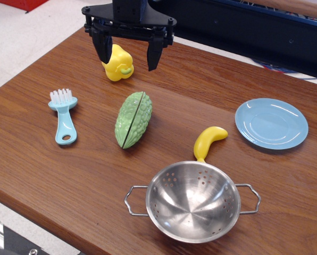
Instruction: Put banana in colander
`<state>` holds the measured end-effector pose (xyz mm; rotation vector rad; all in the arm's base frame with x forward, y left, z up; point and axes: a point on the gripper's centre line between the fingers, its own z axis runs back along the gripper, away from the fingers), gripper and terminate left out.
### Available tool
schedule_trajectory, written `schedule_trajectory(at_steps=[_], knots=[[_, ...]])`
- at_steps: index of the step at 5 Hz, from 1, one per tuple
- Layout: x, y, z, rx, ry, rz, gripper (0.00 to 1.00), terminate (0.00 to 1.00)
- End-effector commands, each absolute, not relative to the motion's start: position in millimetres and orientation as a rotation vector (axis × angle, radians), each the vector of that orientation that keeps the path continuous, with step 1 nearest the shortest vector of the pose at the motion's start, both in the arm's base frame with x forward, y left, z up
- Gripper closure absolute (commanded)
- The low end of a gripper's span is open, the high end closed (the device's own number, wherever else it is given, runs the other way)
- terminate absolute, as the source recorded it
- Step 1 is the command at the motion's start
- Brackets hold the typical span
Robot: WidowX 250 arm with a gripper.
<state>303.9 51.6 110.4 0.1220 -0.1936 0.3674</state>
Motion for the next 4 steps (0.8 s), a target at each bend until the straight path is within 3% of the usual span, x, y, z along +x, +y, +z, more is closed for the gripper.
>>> schedule_trajectory(at_steps=[1,2,4], knots=[[304,52,110,0.122,-0.194,0.367,0.00,0.00],[305,18,106,0.059,-0.134,0.235,0.00,0.00],[295,-45,96,-0.040,-0.227,-0.007,0.00,0.00]])
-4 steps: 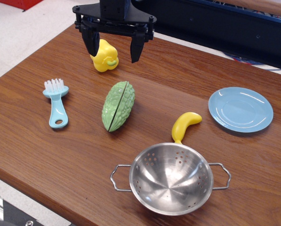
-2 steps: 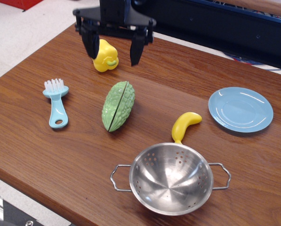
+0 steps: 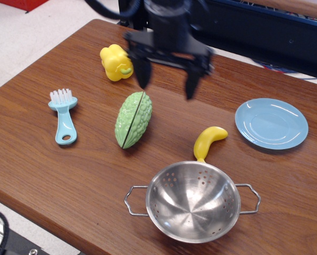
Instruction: Put banana in colander
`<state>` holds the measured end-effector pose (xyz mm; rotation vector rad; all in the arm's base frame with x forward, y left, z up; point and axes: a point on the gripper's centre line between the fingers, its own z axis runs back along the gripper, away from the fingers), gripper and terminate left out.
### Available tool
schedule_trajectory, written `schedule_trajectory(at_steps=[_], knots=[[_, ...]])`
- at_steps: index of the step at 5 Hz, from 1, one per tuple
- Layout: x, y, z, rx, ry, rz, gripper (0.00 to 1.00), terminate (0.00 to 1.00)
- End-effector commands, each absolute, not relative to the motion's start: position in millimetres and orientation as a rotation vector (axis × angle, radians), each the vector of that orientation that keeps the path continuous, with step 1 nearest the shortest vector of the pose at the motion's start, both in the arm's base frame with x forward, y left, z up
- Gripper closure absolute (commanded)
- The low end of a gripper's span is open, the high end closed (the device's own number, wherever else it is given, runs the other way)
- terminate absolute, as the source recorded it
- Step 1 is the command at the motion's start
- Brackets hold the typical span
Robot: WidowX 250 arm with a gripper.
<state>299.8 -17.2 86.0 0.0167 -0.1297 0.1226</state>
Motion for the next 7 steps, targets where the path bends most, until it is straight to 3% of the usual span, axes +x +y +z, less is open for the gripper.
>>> schedule_trajectory(at_steps=[1,4,7], knots=[[293,-64,85,-0.067,-0.294,-0.101,0.00,0.00],[307,-85,44,0.029,-0.232,-0.108,0.00,0.00],[303,-63,10,0.104,-0.215,-0.104,0.00,0.00]])
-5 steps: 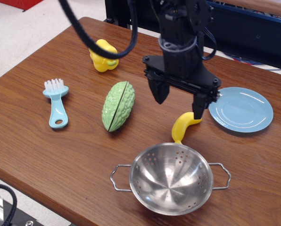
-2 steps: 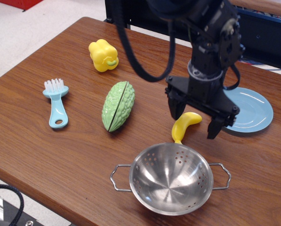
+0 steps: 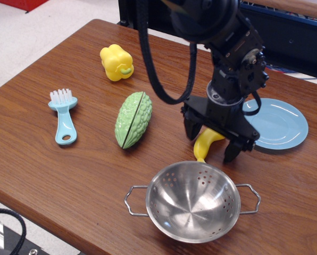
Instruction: Put banana in colander
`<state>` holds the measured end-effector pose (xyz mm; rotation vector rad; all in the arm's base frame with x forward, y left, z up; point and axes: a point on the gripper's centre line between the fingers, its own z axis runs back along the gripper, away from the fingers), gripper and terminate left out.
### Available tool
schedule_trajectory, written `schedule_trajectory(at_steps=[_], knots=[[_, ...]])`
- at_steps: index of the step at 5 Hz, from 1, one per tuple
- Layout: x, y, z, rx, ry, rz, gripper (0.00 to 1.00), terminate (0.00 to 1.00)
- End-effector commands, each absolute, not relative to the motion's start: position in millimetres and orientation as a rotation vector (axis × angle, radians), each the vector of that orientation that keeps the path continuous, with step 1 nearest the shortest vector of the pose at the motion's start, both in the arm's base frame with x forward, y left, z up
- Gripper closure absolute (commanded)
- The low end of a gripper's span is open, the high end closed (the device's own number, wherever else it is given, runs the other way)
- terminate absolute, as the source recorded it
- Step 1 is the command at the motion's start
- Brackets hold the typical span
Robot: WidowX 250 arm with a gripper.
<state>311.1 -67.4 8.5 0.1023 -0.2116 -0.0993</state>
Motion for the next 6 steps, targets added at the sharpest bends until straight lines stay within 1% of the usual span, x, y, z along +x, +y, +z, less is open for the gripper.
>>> schedule_trajectory(at_steps=[1,2,3,4,5,6], knots=[[297,-62,5,0.117,-0.223,-0.072,1.00,0.00],[295,-59,23,0.060,-0.239,-0.046,1.00,0.00],[296,-60,45,0.053,-0.282,0.026,1.00,0.00],[295,-63,64,0.032,-0.276,0.069,1.00,0.00],[281,-67,86,-0.010,-0.284,0.066,1.00,0.00],[252,-76,82,-0.019,-0.246,-0.004,1.00,0.00]])
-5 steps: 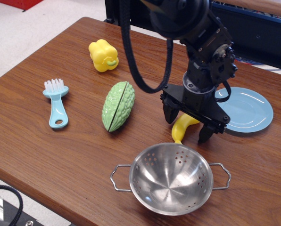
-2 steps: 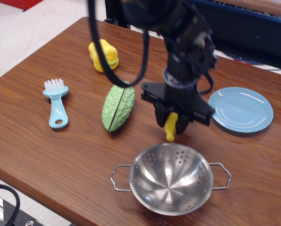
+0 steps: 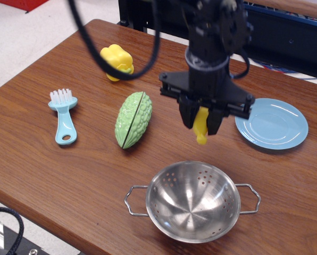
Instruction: Put banana in colander
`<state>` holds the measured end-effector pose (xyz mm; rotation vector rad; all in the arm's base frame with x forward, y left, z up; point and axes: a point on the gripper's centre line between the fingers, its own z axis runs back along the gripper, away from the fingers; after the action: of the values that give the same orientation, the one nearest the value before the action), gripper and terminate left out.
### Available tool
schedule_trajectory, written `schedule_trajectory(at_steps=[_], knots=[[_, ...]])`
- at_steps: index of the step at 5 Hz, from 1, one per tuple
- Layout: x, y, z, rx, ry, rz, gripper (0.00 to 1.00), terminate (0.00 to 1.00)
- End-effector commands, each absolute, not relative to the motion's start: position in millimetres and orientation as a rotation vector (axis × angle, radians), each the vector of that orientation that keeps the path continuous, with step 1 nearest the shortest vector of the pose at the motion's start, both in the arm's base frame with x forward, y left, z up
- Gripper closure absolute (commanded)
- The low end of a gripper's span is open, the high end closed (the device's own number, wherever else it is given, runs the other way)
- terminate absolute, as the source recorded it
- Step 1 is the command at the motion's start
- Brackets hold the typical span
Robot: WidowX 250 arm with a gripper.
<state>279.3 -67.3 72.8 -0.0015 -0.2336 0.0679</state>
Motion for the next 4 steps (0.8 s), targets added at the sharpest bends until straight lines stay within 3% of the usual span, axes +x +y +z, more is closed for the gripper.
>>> schedule_trajectory(at_steps=[1,2,3,4], knots=[[221,-83,75,-0.011,-0.194,-0.101,1.00,0.00],[204,-81,74,-0.008,-0.198,-0.142,1.00,0.00],[202,-79,79,-0.033,-0.150,-0.148,0.00,0.00],[214,-74,84,-0.003,-0.171,-0.072,0.00,0.00]])
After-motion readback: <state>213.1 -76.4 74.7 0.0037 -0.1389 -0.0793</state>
